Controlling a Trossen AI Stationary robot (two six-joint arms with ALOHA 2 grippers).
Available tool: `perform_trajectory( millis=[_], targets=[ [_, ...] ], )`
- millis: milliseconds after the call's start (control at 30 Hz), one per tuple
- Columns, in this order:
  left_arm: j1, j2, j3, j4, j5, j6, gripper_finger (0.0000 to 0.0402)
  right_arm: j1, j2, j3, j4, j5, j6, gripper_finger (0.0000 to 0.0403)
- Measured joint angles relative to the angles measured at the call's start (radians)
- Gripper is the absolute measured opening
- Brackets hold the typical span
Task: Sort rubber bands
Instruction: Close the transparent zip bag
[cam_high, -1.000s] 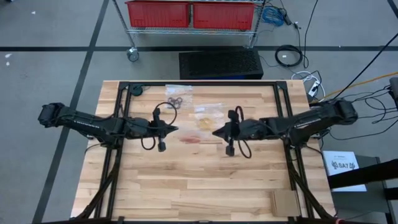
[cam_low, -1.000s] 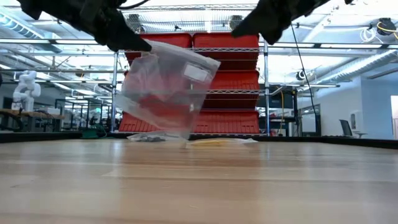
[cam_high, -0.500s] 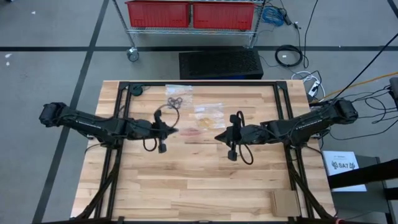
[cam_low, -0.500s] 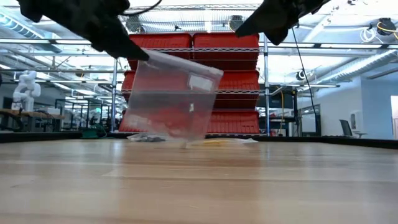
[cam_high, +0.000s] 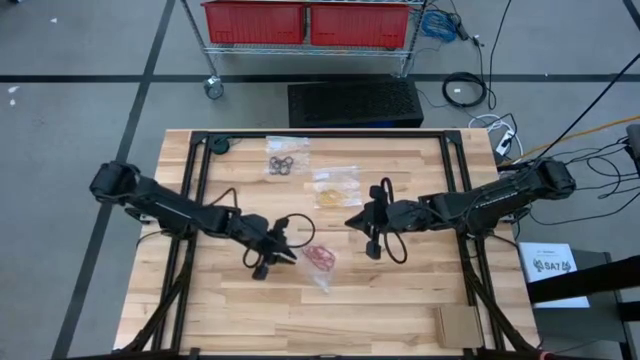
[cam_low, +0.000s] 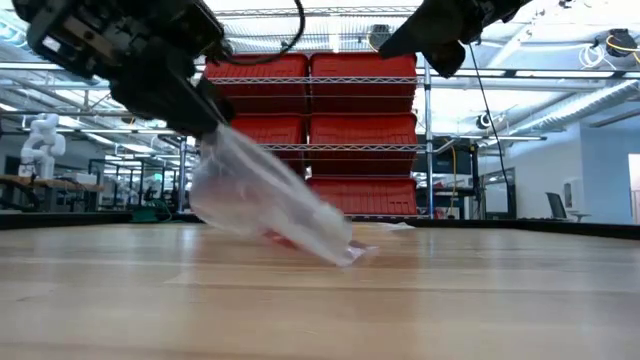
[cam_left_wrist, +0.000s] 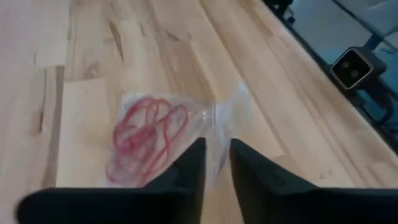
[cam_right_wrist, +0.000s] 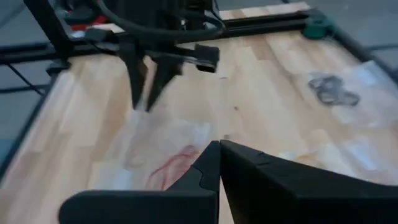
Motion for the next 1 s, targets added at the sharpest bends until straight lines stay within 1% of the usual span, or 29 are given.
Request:
perform_trajectory(
  millis=[133,267,433,533,600,700,800,900,1000],
  targets=[
    [0.012,0.031,0.000,0.008,0.000,-0.022,0.0130,0.010,0.013,0.000,-0.002,-0.047,0.052,0.0002],
    [0.017,0.028,0.000,0.041,0.000,-0.023,0.0163,0.020,0.052,0.000,-0.003,-0.071,0.085,0.0007],
    [0.016,-0.017,0.000,0.025,0.000,-0.022,0.0173,0.020,0.153,0.000,0.001,-0.102,0.105,0.0005],
    [0.016,-0.050,0.000,-0.020,0.000,-0.022,0.0173,0.019,0.233,0.000,0.004,-0.123,0.054,0.0001],
    [0.016,-0.076,0.000,-0.078,0.000,-0.022,0.0172,0.013,0.287,-0.001,0.027,-0.126,0.005,0.0001],
    [0.012,-0.110,0.000,-0.168,0.000,-0.023,0.0160,-0.028,0.368,0.000,0.138,-0.163,-0.054,0.0001],
    [-0.005,-0.137,0.000,-0.225,0.000,-0.069,0.0129,-0.079,0.473,0.050,0.220,-0.238,-0.100,0.0000],
    [-0.039,-0.152,0.000,-0.267,-0.002,-0.089,0.0084,-0.112,0.578,0.168,0.206,-0.253,-0.191,0.0000],
    [-0.075,-0.156,0.000,-0.293,-0.004,-0.094,0.0026,-0.133,0.680,0.321,0.097,-0.255,-0.309,0.0000]
  ],
)
